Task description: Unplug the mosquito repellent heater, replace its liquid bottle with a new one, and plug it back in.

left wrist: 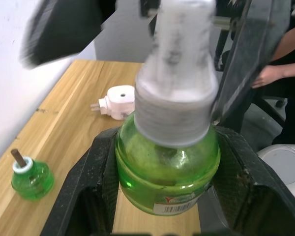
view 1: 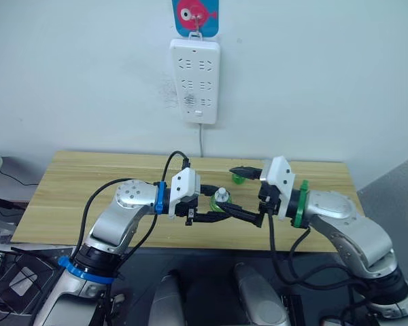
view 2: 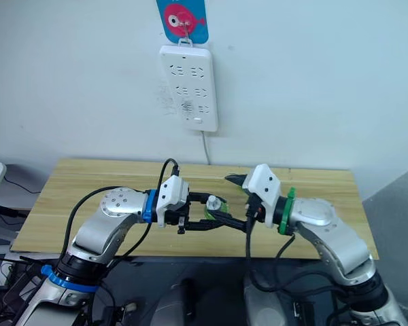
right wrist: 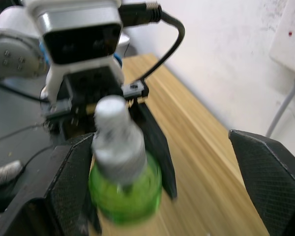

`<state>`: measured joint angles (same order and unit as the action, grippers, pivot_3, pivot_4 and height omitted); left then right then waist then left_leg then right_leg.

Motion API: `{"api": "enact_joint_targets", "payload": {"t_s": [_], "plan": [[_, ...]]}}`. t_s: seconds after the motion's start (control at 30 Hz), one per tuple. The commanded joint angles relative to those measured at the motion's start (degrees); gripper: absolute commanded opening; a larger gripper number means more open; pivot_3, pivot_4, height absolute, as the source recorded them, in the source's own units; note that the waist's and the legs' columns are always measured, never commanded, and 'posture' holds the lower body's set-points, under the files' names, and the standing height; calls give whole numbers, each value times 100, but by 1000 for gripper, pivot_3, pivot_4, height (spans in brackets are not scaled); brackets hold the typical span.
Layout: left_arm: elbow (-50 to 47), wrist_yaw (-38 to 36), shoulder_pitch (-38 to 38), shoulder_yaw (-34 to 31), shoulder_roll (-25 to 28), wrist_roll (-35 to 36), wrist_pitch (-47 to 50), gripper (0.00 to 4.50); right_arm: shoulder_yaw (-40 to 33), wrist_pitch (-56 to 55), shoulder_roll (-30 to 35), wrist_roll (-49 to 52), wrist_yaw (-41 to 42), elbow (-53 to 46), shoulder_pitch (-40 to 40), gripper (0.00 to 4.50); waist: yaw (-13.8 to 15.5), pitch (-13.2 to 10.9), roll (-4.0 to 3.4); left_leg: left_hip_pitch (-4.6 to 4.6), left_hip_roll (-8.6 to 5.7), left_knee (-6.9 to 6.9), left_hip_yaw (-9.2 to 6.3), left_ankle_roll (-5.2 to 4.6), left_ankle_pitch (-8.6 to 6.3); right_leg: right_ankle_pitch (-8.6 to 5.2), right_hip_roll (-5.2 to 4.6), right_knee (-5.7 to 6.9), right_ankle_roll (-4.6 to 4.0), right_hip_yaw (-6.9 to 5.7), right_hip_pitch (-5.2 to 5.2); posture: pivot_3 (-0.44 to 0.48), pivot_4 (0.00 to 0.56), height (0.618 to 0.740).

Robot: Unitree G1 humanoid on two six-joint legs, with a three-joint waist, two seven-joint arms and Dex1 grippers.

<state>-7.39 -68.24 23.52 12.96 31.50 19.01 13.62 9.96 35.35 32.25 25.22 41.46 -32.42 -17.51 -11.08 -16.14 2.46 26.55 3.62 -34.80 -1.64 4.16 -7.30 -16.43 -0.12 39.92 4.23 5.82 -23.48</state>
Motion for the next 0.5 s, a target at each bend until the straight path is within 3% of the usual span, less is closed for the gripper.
{"api": "enact_joint_targets", "payload": {"t_s": [0.03, 0.13, 0.27, 0.5], "plan": [[-233, -99, -43, -110, 89, 116, -116, 2279, -603, 219, 506, 482, 376, -438, 234, 4500, 2, 0, 0, -1, 0, 0, 1, 0, 0, 0, 0, 0, 0, 1, 2, -273, 244, 724], [-178, -105, -24, -101, 98, 103, -157, 2279, -565, 454, 503, 781, 261, -760, 259, 4500, -22, 1, -1, -4, 2, -2, 5, 0, 0, -1, 1, -1, -3, 4, 3, -276, 243, 724], [-144, -114, 9, -71, 60, 67, -184, 2279, -116, 493, 18, 580, -205, -826, 112, 4500, -67, 3, -4, -12, 8, 0, 8, 0, 0, -1, 6, 3, -4, 6, 2, -278, 240, 724], [-200, -130, -3, -3, 43, 56, -209, 2279, 479, 93, -704, -264, -753, -7, -382, 4500, -53, 4, -6, -6, 3, -1, 9, 0, 0, -1, 2, -2, -4, 7, 1, -268, 235, 724]]}}
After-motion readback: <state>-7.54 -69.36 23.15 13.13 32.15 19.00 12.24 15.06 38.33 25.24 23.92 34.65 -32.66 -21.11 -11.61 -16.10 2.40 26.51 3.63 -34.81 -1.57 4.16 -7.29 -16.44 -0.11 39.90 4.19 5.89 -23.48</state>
